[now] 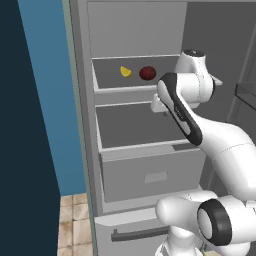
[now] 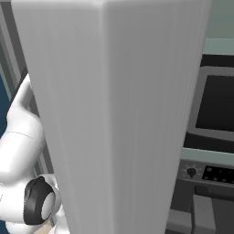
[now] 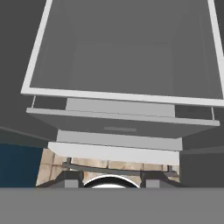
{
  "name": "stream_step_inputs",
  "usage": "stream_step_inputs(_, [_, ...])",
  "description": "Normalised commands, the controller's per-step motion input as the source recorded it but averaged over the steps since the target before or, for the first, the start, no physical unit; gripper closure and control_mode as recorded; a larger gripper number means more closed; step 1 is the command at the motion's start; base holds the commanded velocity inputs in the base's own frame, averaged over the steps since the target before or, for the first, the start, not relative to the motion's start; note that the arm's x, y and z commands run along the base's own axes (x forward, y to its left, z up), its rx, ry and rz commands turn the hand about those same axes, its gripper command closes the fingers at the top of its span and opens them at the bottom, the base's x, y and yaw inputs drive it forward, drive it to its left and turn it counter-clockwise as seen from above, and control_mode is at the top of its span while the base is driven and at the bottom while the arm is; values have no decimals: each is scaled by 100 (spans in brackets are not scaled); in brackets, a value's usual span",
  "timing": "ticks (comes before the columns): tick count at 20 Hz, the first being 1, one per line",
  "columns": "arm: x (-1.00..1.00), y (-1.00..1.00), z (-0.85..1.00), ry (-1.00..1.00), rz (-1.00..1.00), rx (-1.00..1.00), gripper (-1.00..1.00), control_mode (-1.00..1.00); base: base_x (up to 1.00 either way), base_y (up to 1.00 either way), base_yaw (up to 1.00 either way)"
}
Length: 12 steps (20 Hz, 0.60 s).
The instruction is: Move the lemon wedge and potato from the top shelf to the second highest shelf to make space. Then, place the pitcher from the counter on the cleared top shelf.
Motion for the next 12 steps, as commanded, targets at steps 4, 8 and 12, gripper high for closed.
stream_step_inputs(4, [0, 0, -4, -1, 0, 0, -100, -100, 0, 0, 0])
stream_step_inputs(8, [0, 0, -2, -6, 0, 0, -100, -100, 0, 0, 0])
stream_step_inputs(12, [-1, 7, 48, -37, 0, 0, -100, -100, 0, 0, 0])
